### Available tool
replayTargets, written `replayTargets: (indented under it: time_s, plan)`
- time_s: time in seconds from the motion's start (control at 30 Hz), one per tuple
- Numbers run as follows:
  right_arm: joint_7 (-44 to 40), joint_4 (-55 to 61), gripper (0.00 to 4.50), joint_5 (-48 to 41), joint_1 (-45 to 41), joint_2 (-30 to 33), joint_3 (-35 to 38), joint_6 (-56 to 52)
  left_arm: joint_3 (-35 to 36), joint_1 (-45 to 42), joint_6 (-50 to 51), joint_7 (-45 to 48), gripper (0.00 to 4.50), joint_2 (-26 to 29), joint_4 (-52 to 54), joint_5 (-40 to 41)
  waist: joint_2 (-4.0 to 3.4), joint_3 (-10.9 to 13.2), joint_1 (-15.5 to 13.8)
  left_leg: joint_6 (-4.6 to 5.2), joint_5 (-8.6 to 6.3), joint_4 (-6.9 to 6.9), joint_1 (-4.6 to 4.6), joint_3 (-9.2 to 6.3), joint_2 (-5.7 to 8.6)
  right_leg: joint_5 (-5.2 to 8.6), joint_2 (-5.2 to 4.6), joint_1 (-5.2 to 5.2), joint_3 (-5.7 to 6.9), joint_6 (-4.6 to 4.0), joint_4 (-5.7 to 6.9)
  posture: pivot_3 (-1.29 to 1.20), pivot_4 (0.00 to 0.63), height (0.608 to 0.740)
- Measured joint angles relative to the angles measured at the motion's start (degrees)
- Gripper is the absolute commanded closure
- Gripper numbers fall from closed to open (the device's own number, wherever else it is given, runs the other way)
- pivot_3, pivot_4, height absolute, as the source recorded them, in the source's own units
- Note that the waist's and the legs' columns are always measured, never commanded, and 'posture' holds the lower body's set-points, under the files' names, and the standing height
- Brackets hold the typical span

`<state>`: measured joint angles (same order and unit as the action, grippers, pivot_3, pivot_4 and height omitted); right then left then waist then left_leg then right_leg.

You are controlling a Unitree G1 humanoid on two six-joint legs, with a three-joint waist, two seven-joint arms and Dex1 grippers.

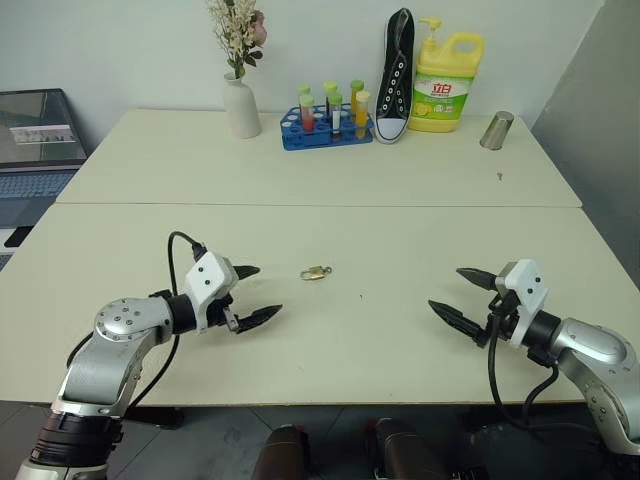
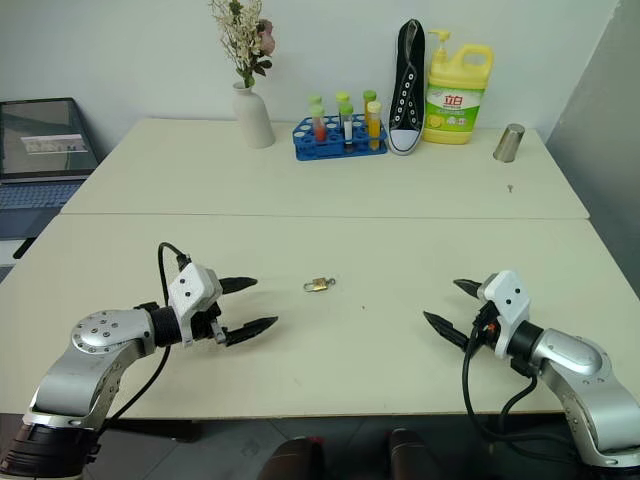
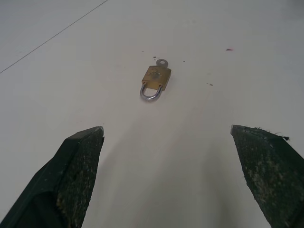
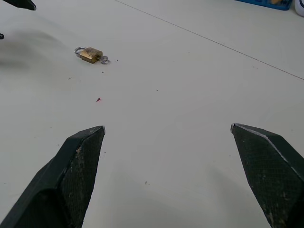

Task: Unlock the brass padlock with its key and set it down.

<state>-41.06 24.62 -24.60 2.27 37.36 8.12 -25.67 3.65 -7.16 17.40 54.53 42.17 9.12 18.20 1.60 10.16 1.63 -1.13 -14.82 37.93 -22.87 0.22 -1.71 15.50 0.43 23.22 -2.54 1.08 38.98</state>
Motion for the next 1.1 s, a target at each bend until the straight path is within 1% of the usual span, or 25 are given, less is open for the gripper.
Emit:
replayTargets:
  time_s: [0.23,0.37,0.53,0.7,0.83,1.0,1.1]
  plan:
    - [-0.72,0.0,0.05,0.08,0.03,0.04,-0.48,0.1,-0.26,0.36,-1.73,0.74,0.0,0.02,-0.04,-0.76,0.0,0.0,-0.01,0.0,0.0,0.0,0.0,0.0,0.0,0.0,0.0,0.0,0.0,0.0,0.0,0.0,0.15,0.74]
    - [-1.6,0.01,0.05,0.07,0.13,0.16,-0.52,0.1,-1.74,-1.04,-1.43,-1.58,0.0,-0.3,-0.88,-3.34,0.0,0.0,-0.01,0.0,0.0,0.01,0.0,-0.01,0.01,0.0,0.01,0.0,0.0,0.0,0.0,0.0,0.15,0.74]
    - [-2.4,0.7,0.05,-0.25,0.26,0.24,-1.08,-0.71,-2.7,-3.93,-0.69,-2.33,0.0,-2.17,-1.78,-3.55,0.01,0.0,-0.01,0.0,0.0,0.02,-0.01,-0.02,0.02,0.0,0.01,0.0,0.01,0.0,0.01,0.0,0.15,0.74]
    - [-1.71,2.78,0.05,-0.78,0.31,0.23,-2.22,-2.83,-3.96,-7.36,-2.33,-1.59,0.0,-2.48,-4.52,-4.18,0.01,0.0,-0.01,0.0,0.0,0.01,0.0,-0.01,0.02,0.0,0.06,0.0,0.01,0.0,0.01,0.0,0.15,0.74]
    - [-0.1,3.7,0.05,-1.39,0.21,0.22,-2.44,-5.15,-4.35,-8.27,-4.23,0.44,0.0,-2.44,-6.82,-4.25,0.01,0.0,0.0,0.0,0.0,0.01,0.0,-0.01,0.01,0.0,0.06,0.0,0.01,0.0,0.01,0.0,0.15,0.74]
    - [-0.1,5.71,0.05,-1.5,-0.19,0.71,-2.54,-6.73,-6.88,-9.33,-4.75,2.45,0.0,-2.69,-9.37,-5.23,0.02,0.01,-0.01,0.0,0.0,0.02,-0.02,-0.03,0.03,0.0,0.11,0.0,0.02,0.0,0.01,0.0,0.15,0.74]
    - [0.03,6.99,0.05,-2.06,-0.77,1.21,-2.88,-9.34,-8.92,-12.15,-5.59,2.16,0.0,-4.03,-12.19,-7.37,0.02,0.0,-0.05,0.0,0.0,0.04,-0.03,-0.03,0.05,0.0,0.2,-0.01,0.02,0.01,0.01,0.0,0.15,0.74]
